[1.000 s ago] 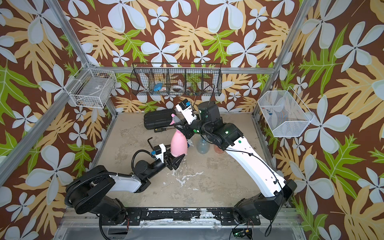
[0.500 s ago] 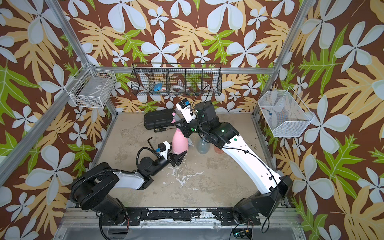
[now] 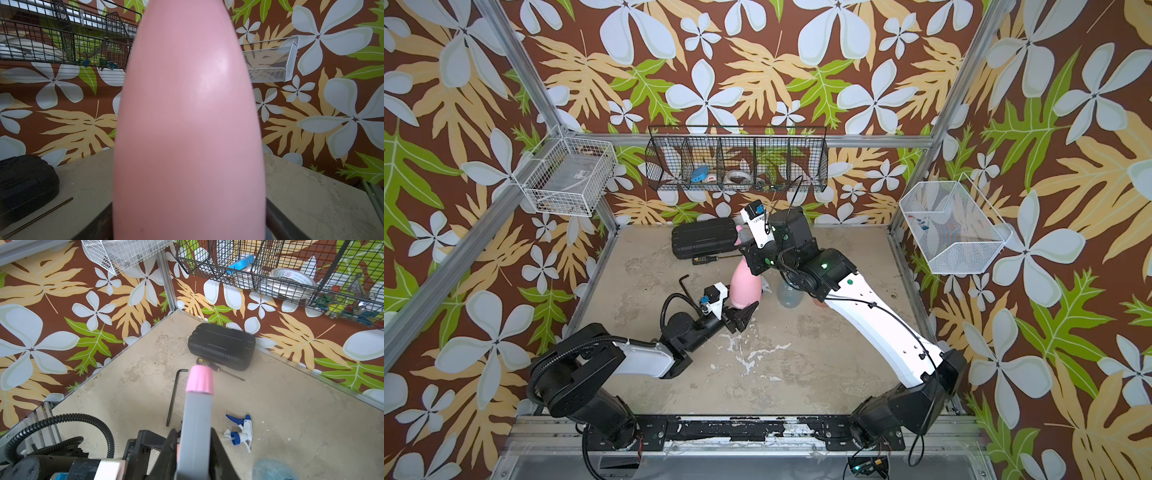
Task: Attach spray nozzles to spray bottles
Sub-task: Screw the spray nozzle on the spray bottle.
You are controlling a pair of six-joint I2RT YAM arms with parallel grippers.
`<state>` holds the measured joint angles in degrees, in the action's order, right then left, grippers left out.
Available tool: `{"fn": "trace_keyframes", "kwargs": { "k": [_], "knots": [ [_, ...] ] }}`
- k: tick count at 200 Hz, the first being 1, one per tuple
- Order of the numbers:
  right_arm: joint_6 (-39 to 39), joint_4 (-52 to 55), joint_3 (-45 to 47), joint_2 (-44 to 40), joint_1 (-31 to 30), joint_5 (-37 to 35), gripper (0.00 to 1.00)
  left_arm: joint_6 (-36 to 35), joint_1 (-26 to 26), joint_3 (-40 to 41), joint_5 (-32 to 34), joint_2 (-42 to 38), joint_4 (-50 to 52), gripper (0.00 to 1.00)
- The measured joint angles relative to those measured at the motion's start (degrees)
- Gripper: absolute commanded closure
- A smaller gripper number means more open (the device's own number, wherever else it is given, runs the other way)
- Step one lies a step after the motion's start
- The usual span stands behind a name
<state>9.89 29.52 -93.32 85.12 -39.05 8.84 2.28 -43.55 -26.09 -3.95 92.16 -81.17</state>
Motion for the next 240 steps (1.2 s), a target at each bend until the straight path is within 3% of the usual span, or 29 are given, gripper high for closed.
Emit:
{"fn": "trace_keyframes", "kwargs": {
  "k": [125,180,240],
  "knots": [
    [5.31,3.5,-2.45,2.56,-1.18,-4.33,1.0,-4.72,-1.18,-1.81,5.84,3.76,-0.04,0.42],
    [5.75,4.98,-3.48,2.16,-1.97,-6.78,1.0,-5.18,-1.18,-2.25,5.25,3.93,-0.17,0.42],
    [3.15,6.86,-3.65,-0.83,-2.23,-4.48,0.96,-5.27,-1.57,-1.22,2.78,5.68,-7.08,0.42]
  ]
}}
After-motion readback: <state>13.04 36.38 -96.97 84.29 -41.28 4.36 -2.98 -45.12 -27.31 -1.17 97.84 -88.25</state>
